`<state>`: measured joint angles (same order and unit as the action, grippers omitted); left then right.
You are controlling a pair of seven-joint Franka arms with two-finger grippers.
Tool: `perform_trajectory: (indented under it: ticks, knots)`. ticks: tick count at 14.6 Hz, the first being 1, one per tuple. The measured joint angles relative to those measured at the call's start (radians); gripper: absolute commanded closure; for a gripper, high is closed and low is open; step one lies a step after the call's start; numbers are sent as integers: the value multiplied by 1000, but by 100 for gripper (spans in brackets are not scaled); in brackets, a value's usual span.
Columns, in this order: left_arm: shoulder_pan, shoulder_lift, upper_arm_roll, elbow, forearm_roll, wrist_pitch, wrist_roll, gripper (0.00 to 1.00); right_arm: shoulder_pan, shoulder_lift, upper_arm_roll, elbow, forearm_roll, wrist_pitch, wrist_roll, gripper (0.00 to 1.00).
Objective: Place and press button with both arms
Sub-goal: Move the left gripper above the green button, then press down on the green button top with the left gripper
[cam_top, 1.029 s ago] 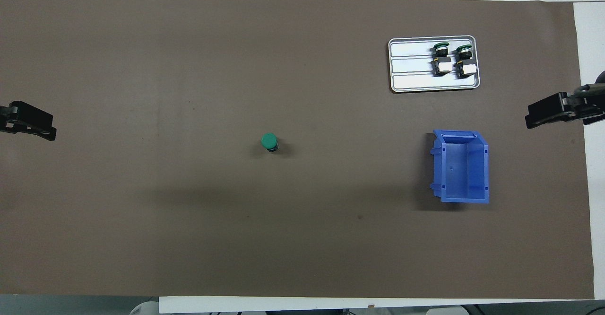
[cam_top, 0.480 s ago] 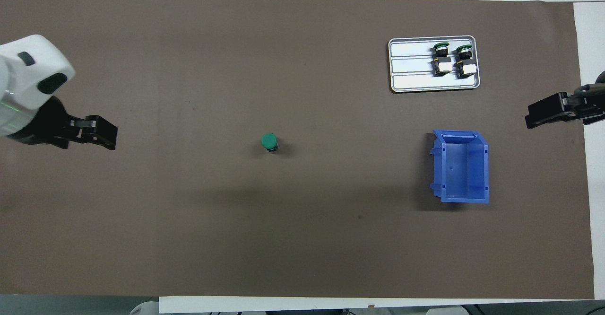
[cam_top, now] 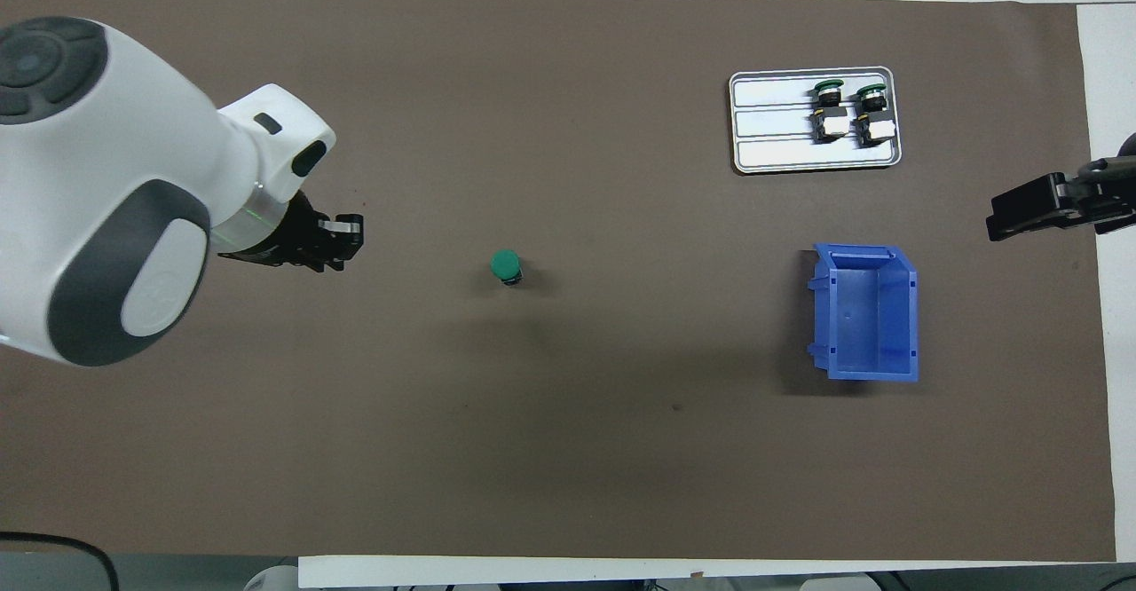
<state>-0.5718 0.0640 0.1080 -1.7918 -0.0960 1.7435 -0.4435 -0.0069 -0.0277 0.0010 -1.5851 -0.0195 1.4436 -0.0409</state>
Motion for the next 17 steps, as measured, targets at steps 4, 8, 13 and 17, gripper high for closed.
perform_trajectory:
  ticks: [4, 8, 13, 17]
  knots:
    - [-77, 108, -1, 10, -26, 126, -124, 99, 0, 0, 0, 0, 0, 0, 0, 1]
    - [-134, 191, -1, 54, -35, 184, -216, 100, 0, 0, 0, 0, 0, 0, 0, 1]
    - [-176, 241, -2, 58, -35, 226, -267, 100, 0, 0, 0, 0, 0, 0, 0, 1]
    - [-184, 264, -2, 48, -36, 268, -274, 100, 0, 0, 0, 0, 0, 0, 0, 1]
